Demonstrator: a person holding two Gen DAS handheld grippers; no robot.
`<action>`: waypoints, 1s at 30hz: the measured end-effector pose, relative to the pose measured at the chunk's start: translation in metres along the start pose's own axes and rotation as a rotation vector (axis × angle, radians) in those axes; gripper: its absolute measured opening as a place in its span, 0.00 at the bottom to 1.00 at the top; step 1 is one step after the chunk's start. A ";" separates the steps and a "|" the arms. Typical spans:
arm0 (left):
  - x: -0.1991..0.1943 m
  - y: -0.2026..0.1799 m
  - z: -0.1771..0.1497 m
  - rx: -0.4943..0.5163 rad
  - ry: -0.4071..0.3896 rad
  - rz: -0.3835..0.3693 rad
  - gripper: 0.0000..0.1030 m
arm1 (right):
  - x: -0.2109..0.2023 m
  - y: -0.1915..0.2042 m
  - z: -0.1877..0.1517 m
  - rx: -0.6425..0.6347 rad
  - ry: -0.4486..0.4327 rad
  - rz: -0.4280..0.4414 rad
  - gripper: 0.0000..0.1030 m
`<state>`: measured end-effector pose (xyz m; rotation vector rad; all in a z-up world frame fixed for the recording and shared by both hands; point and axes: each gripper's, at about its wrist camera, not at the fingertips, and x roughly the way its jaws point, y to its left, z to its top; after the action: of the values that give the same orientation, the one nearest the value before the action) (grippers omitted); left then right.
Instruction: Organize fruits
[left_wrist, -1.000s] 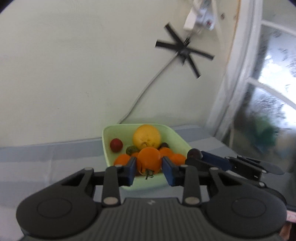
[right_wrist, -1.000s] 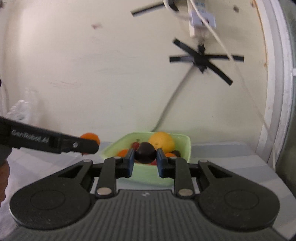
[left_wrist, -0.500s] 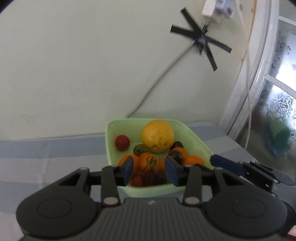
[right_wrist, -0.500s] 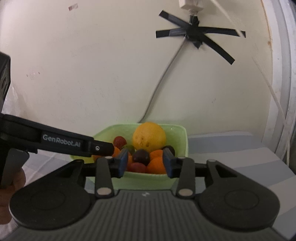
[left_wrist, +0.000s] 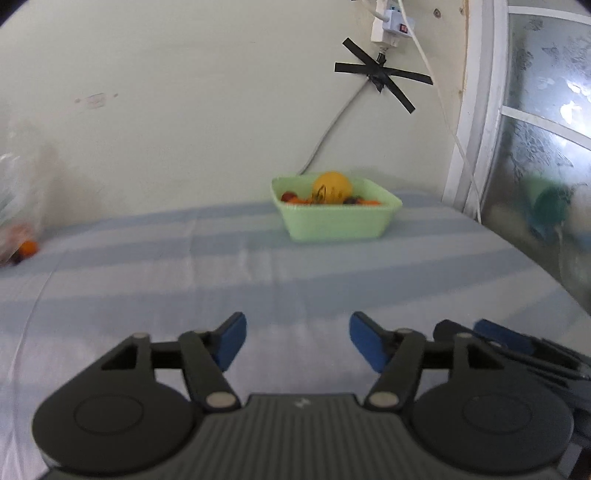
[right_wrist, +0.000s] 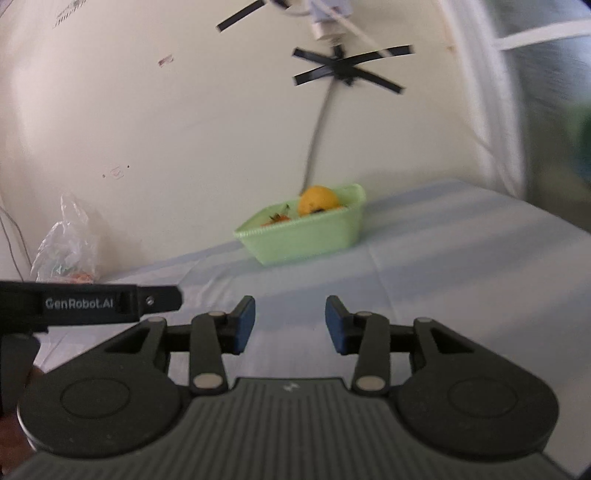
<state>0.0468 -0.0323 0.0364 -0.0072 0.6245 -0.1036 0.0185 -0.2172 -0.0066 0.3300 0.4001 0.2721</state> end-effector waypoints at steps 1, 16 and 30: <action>-0.009 -0.002 -0.009 -0.003 -0.003 0.008 0.79 | -0.006 0.000 -0.005 0.029 0.004 0.002 0.59; -0.042 -0.015 -0.076 -0.092 0.100 0.120 1.00 | -0.065 0.010 -0.049 0.087 0.059 -0.004 0.76; -0.040 -0.020 -0.089 -0.087 0.093 0.203 1.00 | -0.070 0.011 -0.055 0.049 0.080 -0.003 0.94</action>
<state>-0.0389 -0.0464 -0.0116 -0.0235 0.7190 0.1202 -0.0688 -0.2156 -0.0276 0.3670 0.4862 0.2736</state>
